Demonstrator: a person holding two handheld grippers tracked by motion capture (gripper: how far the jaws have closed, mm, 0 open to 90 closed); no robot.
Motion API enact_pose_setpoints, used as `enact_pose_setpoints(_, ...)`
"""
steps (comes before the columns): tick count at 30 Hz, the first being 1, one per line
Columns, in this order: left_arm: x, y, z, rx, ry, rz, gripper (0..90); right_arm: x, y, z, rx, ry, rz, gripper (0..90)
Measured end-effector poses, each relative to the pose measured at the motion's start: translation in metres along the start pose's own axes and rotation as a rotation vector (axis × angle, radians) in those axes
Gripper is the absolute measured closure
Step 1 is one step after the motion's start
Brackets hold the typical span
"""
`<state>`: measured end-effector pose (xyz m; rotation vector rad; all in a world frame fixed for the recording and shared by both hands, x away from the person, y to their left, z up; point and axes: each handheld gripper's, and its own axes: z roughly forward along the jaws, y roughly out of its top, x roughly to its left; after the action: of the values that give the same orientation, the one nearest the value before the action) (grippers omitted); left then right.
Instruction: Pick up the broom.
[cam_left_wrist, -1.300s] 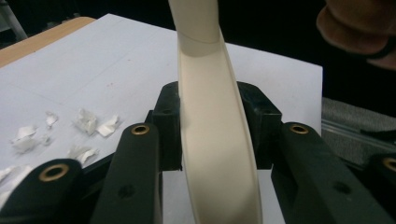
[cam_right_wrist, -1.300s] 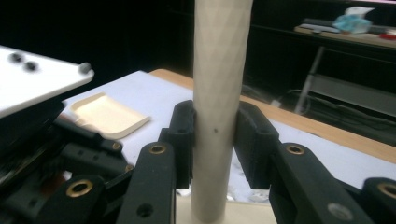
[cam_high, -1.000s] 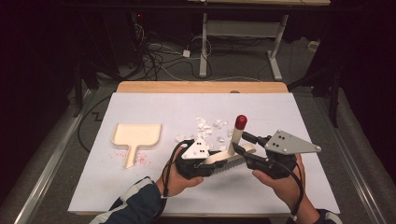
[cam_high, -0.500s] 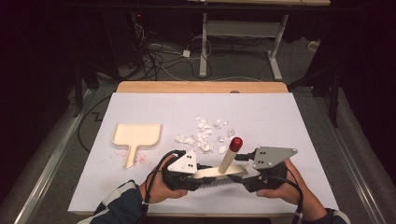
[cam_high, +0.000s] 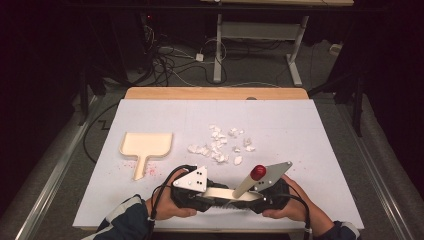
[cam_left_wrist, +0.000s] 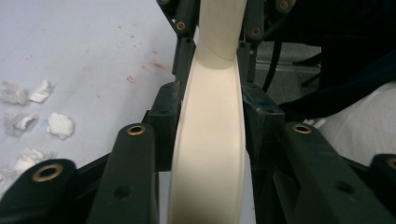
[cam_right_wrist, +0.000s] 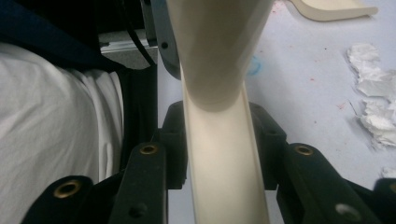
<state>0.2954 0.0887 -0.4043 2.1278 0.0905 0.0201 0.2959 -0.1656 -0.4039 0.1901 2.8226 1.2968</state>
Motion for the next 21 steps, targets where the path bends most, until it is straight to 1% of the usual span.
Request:
enact_pose_setpoints(1,0.000,0.000,0.000,0.000,0.000,0.000,58.1,0.000,0.000,0.000,0.000,0.000,0.000,66.6)
enact_pose_setpoints(2,0.002,0.000,-0.003,-0.020,0.017,-0.004,56.6,0.001,0.002,-0.001,-0.015,-0.007,0.016,67.4)
enact_pose_setpoints(4,0.004,-0.001,-0.007,-0.027,0.044,-0.021,52.5,0.002,0.004,-0.003,-0.018,-0.033,0.035,67.6)
enact_pose_setpoints(6,0.006,-0.002,-0.012,-0.035,0.094,-0.030,48.6,0.001,0.005,-0.005,-0.016,-0.062,0.038,67.7)
enact_pose_setpoints(7,0.006,-0.002,-0.012,-0.035,0.094,-0.030,45.5,0.001,0.005,-0.007,-0.018,-0.077,0.050,67.7)
enact_pose_setpoints(8,0.009,-0.003,-0.019,-0.043,0.143,-0.051,43.8,-0.001,0.005,-0.009,-0.025,-0.086,0.061,67.7)
enact_pose_setpoints(10,0.011,-0.006,-0.026,-0.042,0.205,-0.064,38.2,-0.003,0.004,-0.013,-0.039,-0.104,0.081,67.7)
enact_pose_setpoints(11,0.011,-0.006,-0.026,-0.042,0.205,-0.064,34.0,-0.004,0.004,-0.015,-0.037,-0.119,0.084,67.7)
enact_pose_setpoints(12,0.012,-0.009,-0.033,-0.051,0.260,-0.083,31.3,-0.005,0.004,-0.018,-0.038,-0.128,0.085,67.7)
enact_pose_setpoints(13,0.013,-0.011,-0.037,-0.049,0.293,-0.087,30.3,-0.005,0.003,-0.020,-0.040,-0.140,0.095,67.7)
enact_pose_setpoints(14,0.013,-0.013,-0.041,-0.050,0.317,-0.093,28.3,-0.006,0.003,-0.022,-0.042,-0.156,0.099,67.7)
enact_pose_setpoints(15,0.013,-0.013,-0.041,-0.050,0.317,-0.093,26.7,-0.006,0.003,-0.023,-0.042,-0.163,0.099,67.7)
enact_pose_setpoints(17,0.014,-0.018,-0.049,-0.052,0.369,-0.114,25.5,-0.008,0.002,-0.027,-0.048,-0.165,0.112,67.7)
enact_pose_setpoints(18,0.015,-0.021,-0.053,-0.061,0.387,-0.127,25.0,-0.008,0.002,-0.029,-0.051,-0.180,0.119,67.6)
enact_pose_setpoints(19,0.015,-0.024,-0.057,-0.067,0.401,-0.143,25.0,-0.008,0.002,-0.029,-0.051,-0.180,0.119,67.6)
enact_pose_setpoints(21,0.015,-0.030,-0.062,-0.054,0.447,-0.149,24.7,-0.009,0.002,-0.033,-0.053,-0.197,0.127,67.6)
